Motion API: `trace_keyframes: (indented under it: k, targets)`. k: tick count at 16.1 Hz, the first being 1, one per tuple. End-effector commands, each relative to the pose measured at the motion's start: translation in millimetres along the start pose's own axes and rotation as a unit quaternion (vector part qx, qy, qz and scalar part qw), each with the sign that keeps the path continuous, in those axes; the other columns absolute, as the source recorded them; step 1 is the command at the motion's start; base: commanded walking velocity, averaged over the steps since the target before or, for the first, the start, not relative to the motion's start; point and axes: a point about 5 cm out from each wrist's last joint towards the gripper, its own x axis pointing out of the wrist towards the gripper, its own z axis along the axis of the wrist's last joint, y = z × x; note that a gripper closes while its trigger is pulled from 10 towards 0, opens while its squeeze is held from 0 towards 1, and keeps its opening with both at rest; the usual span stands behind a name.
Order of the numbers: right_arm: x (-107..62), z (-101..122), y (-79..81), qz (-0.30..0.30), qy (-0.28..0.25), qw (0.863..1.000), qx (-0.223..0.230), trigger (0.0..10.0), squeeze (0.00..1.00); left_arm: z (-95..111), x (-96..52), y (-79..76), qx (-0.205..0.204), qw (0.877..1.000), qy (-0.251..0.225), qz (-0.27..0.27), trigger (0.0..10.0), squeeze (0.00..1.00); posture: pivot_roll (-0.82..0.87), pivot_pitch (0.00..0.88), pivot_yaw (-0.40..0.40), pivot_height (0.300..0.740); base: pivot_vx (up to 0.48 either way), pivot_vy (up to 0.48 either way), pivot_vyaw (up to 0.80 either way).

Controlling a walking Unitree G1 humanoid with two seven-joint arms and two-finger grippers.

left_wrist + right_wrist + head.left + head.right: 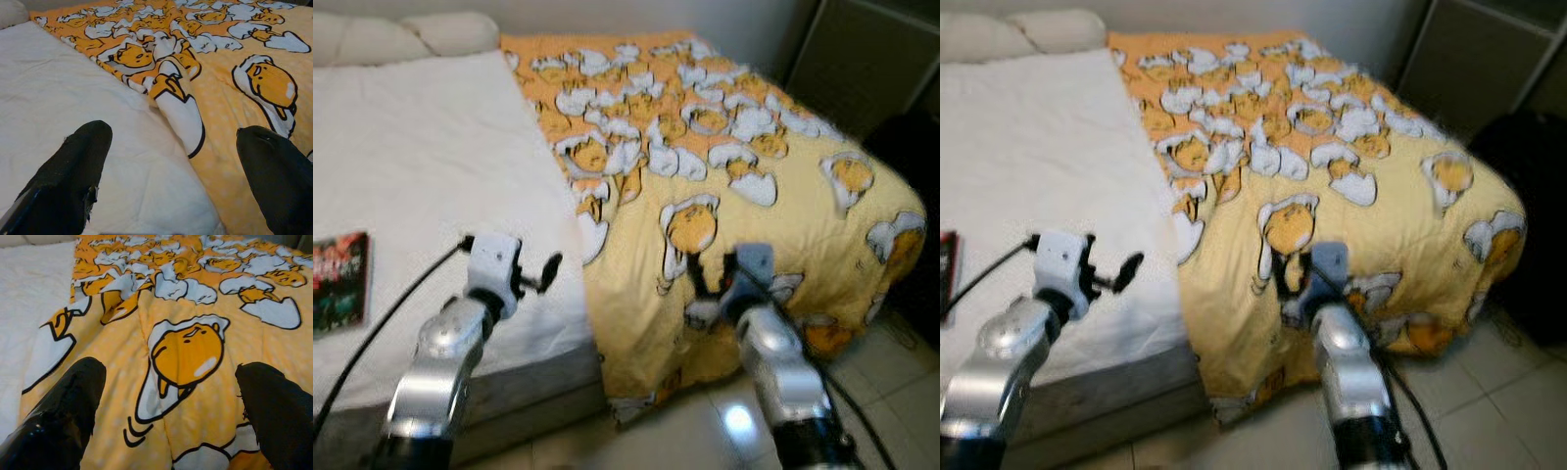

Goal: Clean up the room

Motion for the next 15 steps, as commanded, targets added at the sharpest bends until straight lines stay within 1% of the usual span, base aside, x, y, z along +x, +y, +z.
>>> trace_keyframes:
  k: [1,2,3,6,8,10,11,12,13,15]
  targets:
    - [-0.8,0.1,-1.4,0.006,0.004,1.0,-0.008,10.0,0.0,4.8,2.7,-2.7,0.0,1.0,-0.012,0.0,10.0,0.96,0.11,0.0,-0.016,0.74,0.0,0.0,0.0]
    - [-0.7,0.1,-0.5,0.009,0.004,1.0,-0.01,10.0,0.0,5.1,2.9,-2.7,-0.001,1.0,-0.012,0.001,10.0,0.96,0.11,0.0,-0.016,0.74,0.0,0.0,0.0]
    - [-0.5,0.2,2.4,0.017,0.004,1.0,-0.014,10.0,0.0,5.2,3.4,-3.2,-0.001,1.0,-0.012,0.0,10.0,0.96,0.11,0.0,-0.015,0.74,0.0,0.0,0.8]
    - [-0.4,0.6,3.7,0.02,0.006,1.0,-0.017,10.0,0.0,5.4,3.9,-3.0,-0.002,1.0,-0.012,0.002,10.0,0.96,0.11,0.0,-0.014,0.74,0.0,0.0,0.8]
    - [-0.1,0.6,3.3,0.019,0.008,1.0,-0.02,10.0,0.0,5.6,4.1,-1.1,-0.001,1.0,-0.011,0.004,10.0,0.96,0.11,0.0,-0.016,0.74,0.251,0.0,0.8]
    - [0.4,-0.1,1.5,0.007,0.012,1.0,-0.022,10.0,0.0,5.8,4.2,0.2,0.0,1.0,-0.01,0.005,10.0,0.96,0.11,0.0,-0.018,0.74,0.251,0.0,0.0]
    - [0.6,-0.5,2.1,0.015,0.015,0.999,-0.028,10.0,0.0,5.5,4.4,0.2,0.0,1.0,-0.009,0.006,10.0,0.96,0.11,0.0,-0.018,0.74,0.255,0.0,0.0]
    - [0.9,-0.5,3.7,0.026,0.018,0.998,-0.046,10.0,0.0,5.2,4.5,0.3,0.0,1.0,-0.008,0.006,10.0,0.96,0.11,0.0,-0.018,0.74,0.259,0.0,0.0]
    - [1.0,-0.7,5.2,0.034,0.02,0.998,-0.055,10.0,0.0,5.1,4.4,0.2,-0.001,1.0,-0.008,0.006,10.0,0.96,0.11,0.0,-0.014,0.74,0.266,0.0,0.8]
    - [0.8,-0.7,6.4,0.034,0.021,0.998,-0.051,10.0,0.0,5.1,4.5,-0.1,-0.003,1.0,-0.008,0.006,10.0,0.97,0.11,0.0,-0.015,0.74,0.289,0.0,0.8]
